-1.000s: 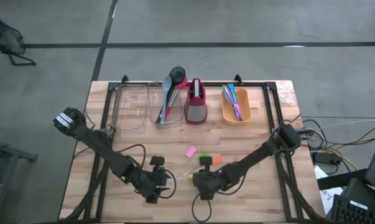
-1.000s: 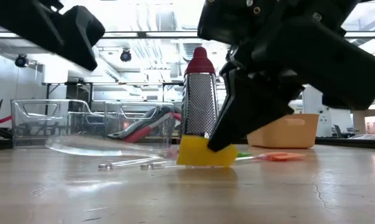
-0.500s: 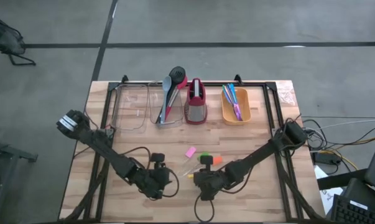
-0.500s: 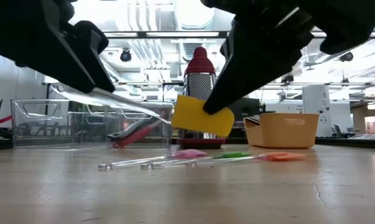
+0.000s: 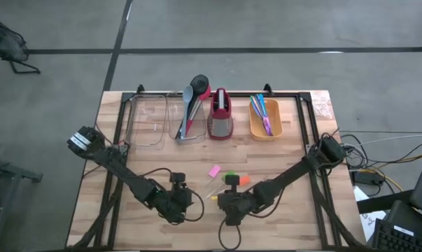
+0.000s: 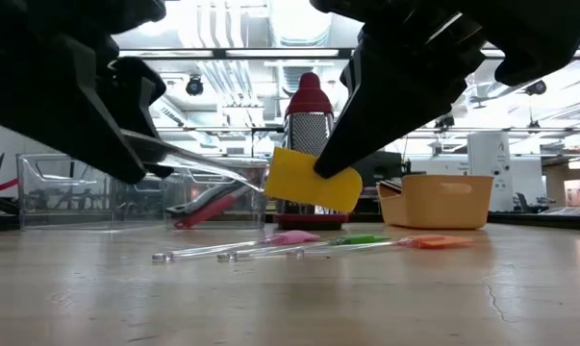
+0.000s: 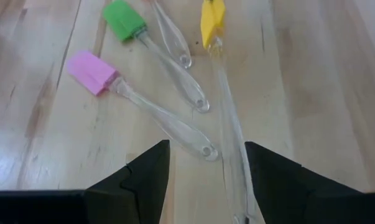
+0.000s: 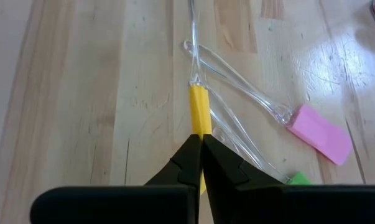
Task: Pick & Place Kitchen Items
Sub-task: Put the yellow spatula into the left transparent bin
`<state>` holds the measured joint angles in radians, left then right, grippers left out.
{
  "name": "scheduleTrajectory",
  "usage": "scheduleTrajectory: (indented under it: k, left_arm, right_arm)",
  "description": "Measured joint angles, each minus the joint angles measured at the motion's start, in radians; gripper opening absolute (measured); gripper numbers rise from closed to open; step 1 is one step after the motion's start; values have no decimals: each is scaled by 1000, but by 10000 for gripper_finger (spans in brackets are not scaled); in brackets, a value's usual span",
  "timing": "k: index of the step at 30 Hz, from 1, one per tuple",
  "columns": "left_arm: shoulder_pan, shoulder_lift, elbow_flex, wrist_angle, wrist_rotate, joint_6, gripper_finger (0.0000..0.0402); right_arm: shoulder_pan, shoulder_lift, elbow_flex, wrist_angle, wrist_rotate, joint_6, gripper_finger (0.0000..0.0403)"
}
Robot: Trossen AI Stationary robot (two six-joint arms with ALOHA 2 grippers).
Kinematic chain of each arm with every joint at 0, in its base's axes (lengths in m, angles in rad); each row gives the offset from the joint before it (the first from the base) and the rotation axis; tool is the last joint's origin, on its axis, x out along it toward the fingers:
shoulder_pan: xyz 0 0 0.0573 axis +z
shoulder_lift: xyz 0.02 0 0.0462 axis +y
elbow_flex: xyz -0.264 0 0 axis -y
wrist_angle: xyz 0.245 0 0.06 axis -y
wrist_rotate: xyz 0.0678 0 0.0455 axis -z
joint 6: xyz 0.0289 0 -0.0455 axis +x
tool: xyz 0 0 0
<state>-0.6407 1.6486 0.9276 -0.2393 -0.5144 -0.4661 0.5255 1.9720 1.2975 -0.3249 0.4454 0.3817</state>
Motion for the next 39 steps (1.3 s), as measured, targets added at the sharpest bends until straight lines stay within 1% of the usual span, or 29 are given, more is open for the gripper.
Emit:
scheduleTrajectory:
  k: [2, 5, 16, 18, 24, 27, 34, 37, 39]
  left_arm:
    - [1, 2, 0, -3, -2, 0, 203]
    - [1, 1, 1, 2, -5, 0, 179]
    - [2, 0, 2, 11, -8, 28, 33]
    - [2, 0, 2, 19, -4, 36, 15]
    - [2, 0, 2, 60, 32, 73, 21]
    - [2, 0, 2, 58, 34, 78, 14]
    - [2, -1, 2, 62, 34, 79, 14]
    - [2, -1, 2, 65, 24, 79, 14]
    - [2, -1, 2, 65, 17, 79, 14]
  right_arm:
    - [0, 0, 0, 0, 0, 0, 8]
    - [0, 0, 0, 0, 0, 0, 8]
    - [0, 0, 0, 0, 3, 3, 8]
    - [0, 0, 0, -1, 3, 3, 8]
    - [1, -1, 0, -1, -2, 3, 8]
    - [0, -1, 0, -2, -2, 3, 8]
    - [0, -1, 0, -1, -1, 4, 10]
    - [0, -1, 0, 4, 1, 9, 23]
    - [0, -1, 3, 6, 4, 11, 42]
